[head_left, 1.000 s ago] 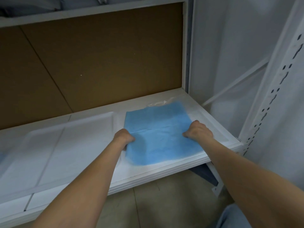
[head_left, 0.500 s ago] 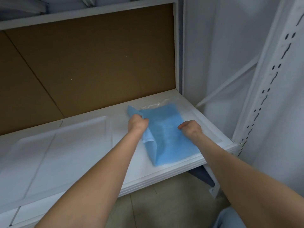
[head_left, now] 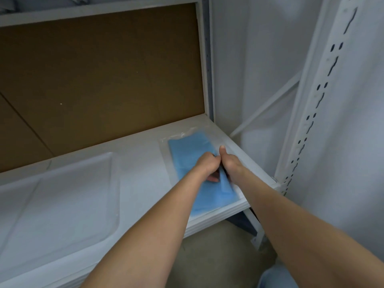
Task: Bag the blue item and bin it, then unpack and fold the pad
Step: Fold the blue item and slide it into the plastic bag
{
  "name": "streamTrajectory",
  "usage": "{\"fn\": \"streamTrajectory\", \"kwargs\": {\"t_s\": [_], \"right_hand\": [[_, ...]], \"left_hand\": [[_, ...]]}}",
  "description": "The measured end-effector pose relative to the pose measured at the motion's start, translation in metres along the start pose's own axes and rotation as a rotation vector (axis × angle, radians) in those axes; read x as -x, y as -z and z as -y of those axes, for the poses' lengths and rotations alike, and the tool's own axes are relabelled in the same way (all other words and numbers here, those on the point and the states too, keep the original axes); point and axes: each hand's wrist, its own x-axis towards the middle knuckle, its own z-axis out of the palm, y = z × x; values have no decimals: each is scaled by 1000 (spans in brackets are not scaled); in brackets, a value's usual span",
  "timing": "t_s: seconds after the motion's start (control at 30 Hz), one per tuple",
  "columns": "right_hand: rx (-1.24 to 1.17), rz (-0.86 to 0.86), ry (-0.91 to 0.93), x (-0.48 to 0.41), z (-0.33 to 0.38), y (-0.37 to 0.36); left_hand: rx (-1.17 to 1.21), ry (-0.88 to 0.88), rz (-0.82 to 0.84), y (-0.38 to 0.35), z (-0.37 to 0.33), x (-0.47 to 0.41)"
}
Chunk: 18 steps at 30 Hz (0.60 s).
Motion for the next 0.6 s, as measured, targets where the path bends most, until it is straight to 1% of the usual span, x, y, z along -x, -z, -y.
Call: {"fn": "streamTrajectory", "kwargs": {"t_s": [0.07, 0.13, 0.23, 0.3, 0.37, 0.4, 0.5, 0.6], "right_hand": [[14, 2, -1, 10, 7, 3], [64, -19, -19, 10, 9, 3], [145, -38, -21, 11, 11, 1], [167, -59, -15, 9, 12, 1], [197, -91, -13, 9, 14, 2], [211, -103, -12, 8, 14, 2], [236, -112, -31, 5, 14, 1], [217, -108, -28, 4, 12, 0]], "left_hand": [[74, 36, 11, 2, 1, 0], [100, 11, -57, 10, 5, -4], [-57, -49, -235, 34, 17, -12], [-209, -12, -347, 53, 27, -13], [-255, 82, -396, 68, 38, -13], [-213, 126, -377, 72, 43, -12], [79, 167, -252, 77, 51, -7], [158, 162, -219, 73, 57, -5]]}}
